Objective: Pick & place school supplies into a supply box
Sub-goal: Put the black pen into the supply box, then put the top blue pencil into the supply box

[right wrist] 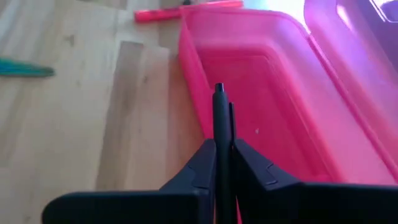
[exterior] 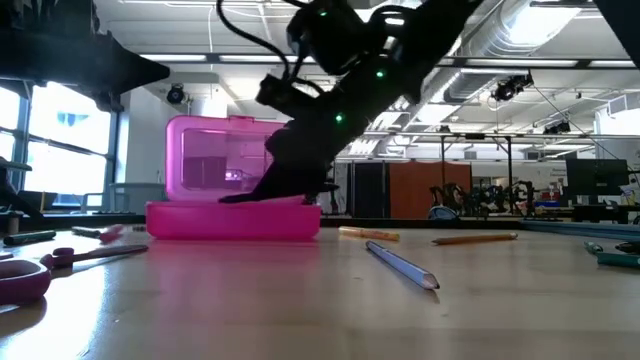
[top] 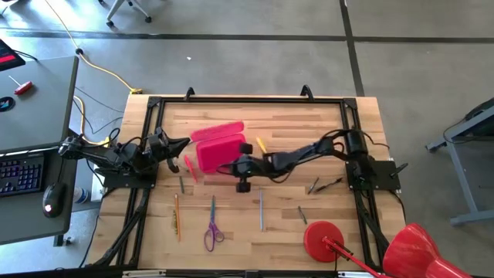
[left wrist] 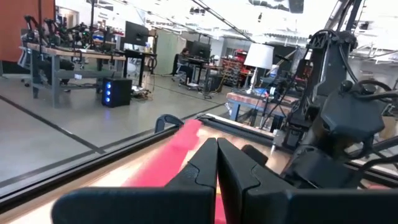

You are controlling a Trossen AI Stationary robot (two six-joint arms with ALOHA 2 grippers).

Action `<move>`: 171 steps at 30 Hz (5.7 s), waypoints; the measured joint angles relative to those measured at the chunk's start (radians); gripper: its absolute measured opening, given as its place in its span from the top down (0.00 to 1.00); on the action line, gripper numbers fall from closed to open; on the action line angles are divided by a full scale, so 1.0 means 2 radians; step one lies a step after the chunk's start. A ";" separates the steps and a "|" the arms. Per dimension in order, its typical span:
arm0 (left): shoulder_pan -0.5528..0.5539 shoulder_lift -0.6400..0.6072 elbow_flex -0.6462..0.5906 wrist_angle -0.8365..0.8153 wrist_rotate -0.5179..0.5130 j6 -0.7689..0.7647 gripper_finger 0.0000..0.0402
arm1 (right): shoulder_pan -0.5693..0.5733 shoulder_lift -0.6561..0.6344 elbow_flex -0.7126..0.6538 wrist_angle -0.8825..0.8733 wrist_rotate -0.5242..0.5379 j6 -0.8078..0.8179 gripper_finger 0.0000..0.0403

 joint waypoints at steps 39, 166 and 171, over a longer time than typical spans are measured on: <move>0.000 0.000 0.000 -0.036 -0.032 -0.038 0.90 | -0.090 0.100 0.074 0.101 -0.060 -0.098 0.89; 0.125 0.294 0.243 -0.445 0.028 -0.201 0.74 | -0.054 -0.084 -0.089 0.130 -0.132 -0.066 0.87; 0.228 0.363 0.243 -0.450 0.140 -0.183 0.74 | -0.054 -0.084 -0.089 0.136 -0.133 -0.065 0.87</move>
